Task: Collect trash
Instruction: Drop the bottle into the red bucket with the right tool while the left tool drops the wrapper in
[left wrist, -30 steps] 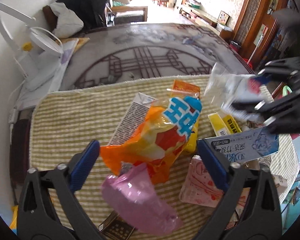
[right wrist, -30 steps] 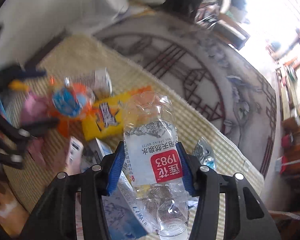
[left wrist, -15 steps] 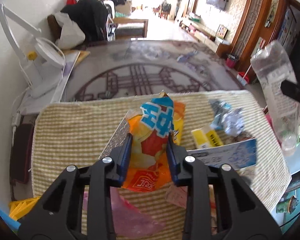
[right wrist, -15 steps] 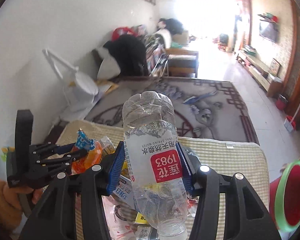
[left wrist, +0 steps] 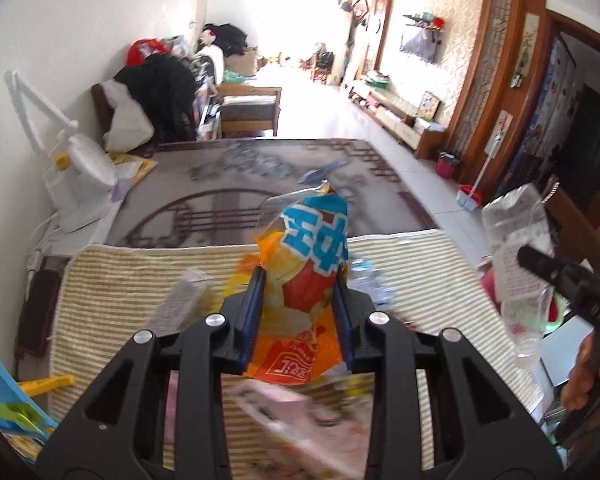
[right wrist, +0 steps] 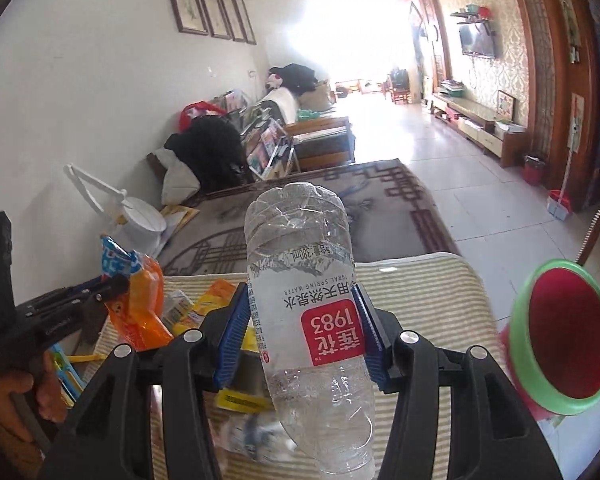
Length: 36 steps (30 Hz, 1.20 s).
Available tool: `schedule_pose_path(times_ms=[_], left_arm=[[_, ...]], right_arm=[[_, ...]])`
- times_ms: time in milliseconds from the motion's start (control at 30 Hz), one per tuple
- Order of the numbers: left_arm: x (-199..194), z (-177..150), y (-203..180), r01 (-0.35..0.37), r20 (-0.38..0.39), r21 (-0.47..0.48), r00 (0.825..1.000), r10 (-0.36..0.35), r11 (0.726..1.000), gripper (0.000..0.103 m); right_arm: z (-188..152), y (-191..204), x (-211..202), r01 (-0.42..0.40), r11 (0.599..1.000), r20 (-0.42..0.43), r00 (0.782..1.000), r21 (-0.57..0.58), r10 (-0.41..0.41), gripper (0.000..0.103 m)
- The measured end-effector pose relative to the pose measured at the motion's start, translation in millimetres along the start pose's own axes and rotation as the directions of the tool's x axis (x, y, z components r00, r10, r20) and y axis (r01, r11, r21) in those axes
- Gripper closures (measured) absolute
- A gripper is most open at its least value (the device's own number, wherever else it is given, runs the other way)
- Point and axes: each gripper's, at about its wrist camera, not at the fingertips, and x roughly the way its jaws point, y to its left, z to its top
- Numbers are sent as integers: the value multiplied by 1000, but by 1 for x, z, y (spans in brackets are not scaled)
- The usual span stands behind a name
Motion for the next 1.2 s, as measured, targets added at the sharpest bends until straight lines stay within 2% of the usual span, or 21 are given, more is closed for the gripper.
schedule_pose_path(times_ms=[100, 200, 267, 367, 467, 567, 667, 733, 800, 900, 1033, 1200], left_arm=[[3, -2, -39, 48, 5, 2, 999, -48, 999, 72], [11, -6, -80, 97, -10, 22, 995, -97, 995, 72], [19, -9, -107, 136, -32, 26, 990, -135, 990, 72], [26, -14, -146, 178, -55, 54, 983, -175, 983, 72], [33, -18, -177, 213, -77, 83, 975, -207, 974, 72], [40, -22, -204, 239, -100, 101, 968, -230, 966, 72], [48, -25, -228, 258, -120, 123, 962, -244, 958, 72], [55, -26, -242, 269, -132, 135, 959, -252, 954, 72], [63, -26, -256, 282, -148, 146, 954, -261, 948, 72], [76, -22, -277, 314, -169, 164, 943, -287, 935, 72], [93, -17, -316, 392, -194, 192, 914, -357, 900, 72], [118, -16, -359, 452, -249, 215, 882, -399, 866, 72]], right_arm=[[-12, -36, -20, 29, 999, -1, 1000, 25, -29, 54], [-20, -81, -41, 91, 994, 1, 996, 54, -91, 54], [-23, -117, -56, 149, 985, 11, 989, 87, -150, 54], [-25, -174, -70, 250, 958, 16, 967, 143, -255, 54], [-25, -228, -62, 325, 930, -63, 946, 172, -319, 53], [-33, -271, -49, 339, 913, -160, 938, 227, -309, 51], [-45, -295, -45, 365, 897, -207, 925, 249, -318, 51], [-44, -293, -37, 369, 895, -221, 922, 251, -318, 51], [-46, -298, -37, 372, 893, -231, 920, 254, -317, 43], [-46, -308, -42, 376, 884, -228, 920, 278, -320, 43], [-53, -314, -69, 392, 863, -201, 918, 318, -343, 41], [-63, -311, -104, 417, 846, -166, 909, 333, -383, 40]])
